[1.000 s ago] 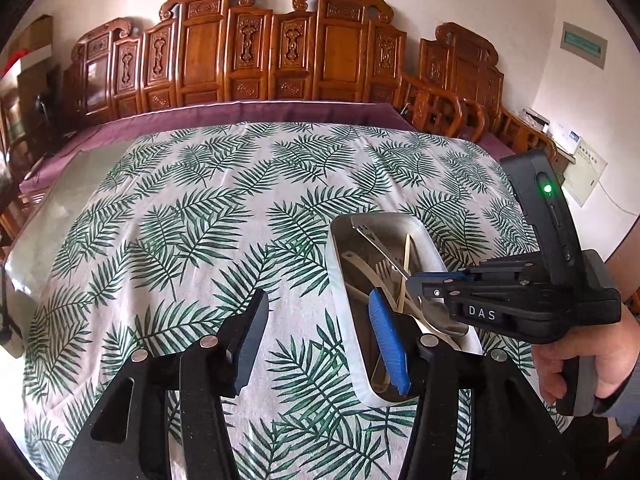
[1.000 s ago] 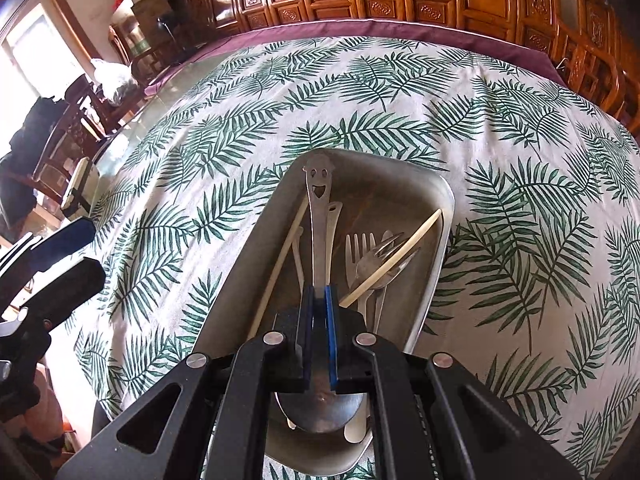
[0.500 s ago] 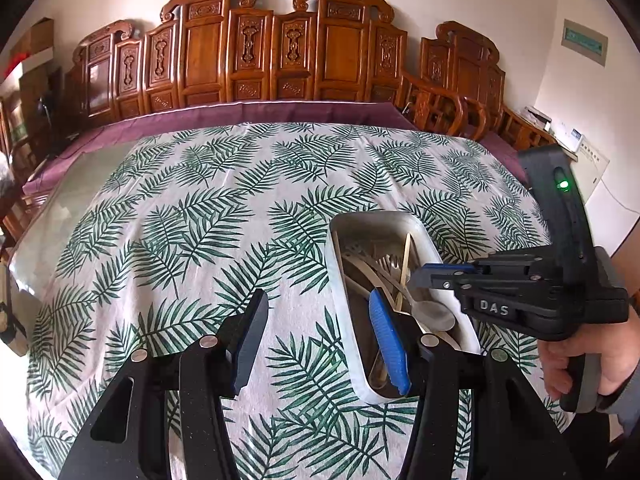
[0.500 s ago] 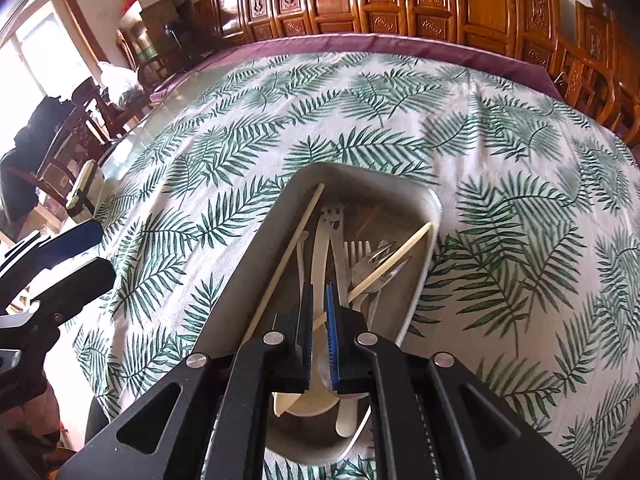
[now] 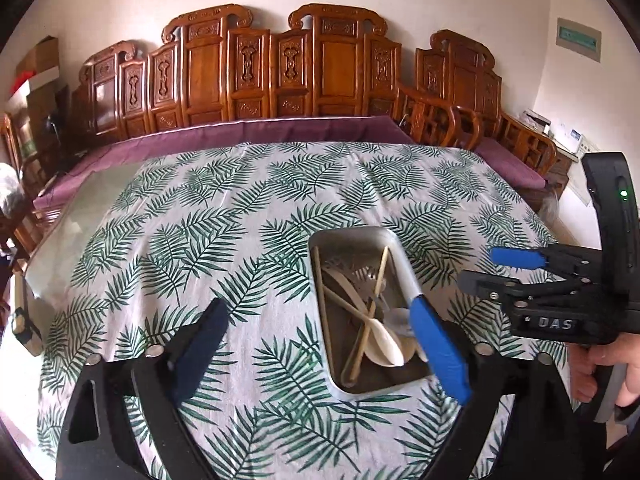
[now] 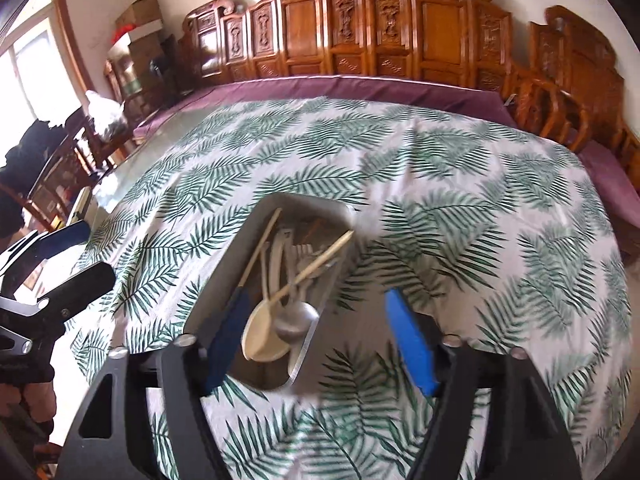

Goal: Organize utensils

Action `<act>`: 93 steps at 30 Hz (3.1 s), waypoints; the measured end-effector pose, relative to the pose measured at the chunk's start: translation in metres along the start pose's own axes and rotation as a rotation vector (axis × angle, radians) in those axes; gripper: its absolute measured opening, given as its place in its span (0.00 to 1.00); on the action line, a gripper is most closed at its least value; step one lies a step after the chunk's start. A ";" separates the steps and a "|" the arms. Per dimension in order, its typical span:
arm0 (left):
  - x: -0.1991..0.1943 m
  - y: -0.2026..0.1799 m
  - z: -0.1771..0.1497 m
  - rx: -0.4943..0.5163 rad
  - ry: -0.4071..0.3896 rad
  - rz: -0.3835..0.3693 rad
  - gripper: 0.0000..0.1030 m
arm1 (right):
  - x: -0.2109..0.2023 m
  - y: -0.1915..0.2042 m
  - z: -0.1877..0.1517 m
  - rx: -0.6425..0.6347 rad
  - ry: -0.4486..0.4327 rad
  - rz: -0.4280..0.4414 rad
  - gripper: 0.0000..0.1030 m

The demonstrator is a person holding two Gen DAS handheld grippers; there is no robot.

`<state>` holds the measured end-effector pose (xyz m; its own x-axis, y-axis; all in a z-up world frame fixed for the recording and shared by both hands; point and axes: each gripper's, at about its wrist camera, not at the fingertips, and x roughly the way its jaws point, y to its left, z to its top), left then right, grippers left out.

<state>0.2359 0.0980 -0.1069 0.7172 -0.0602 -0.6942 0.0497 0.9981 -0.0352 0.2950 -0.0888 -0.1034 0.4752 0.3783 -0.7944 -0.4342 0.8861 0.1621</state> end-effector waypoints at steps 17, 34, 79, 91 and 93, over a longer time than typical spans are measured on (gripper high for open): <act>-0.041 -0.049 -0.025 0.006 0.008 0.035 0.93 | -0.105 -0.029 -0.074 0.046 -0.143 -0.105 0.98; -0.147 -0.090 -0.052 0.004 -0.131 0.046 0.93 | -0.208 -0.023 -0.136 0.093 -0.315 -0.169 0.98; -0.286 -0.109 -0.043 0.013 -0.389 0.075 0.93 | -0.363 0.015 -0.152 0.067 -0.625 -0.242 0.98; -0.285 -0.110 -0.045 0.013 -0.389 0.071 0.93 | -0.361 0.018 -0.151 0.064 -0.618 -0.232 0.98; -0.285 -0.110 -0.046 0.013 -0.389 0.068 0.93 | -0.360 0.019 -0.151 0.063 -0.616 -0.227 0.98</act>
<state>-0.0058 0.0057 0.0620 0.9289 0.0048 -0.3703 -0.0003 0.9999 0.0122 0.0000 -0.2483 0.0979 0.9090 0.2476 -0.3354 -0.2347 0.9688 0.0791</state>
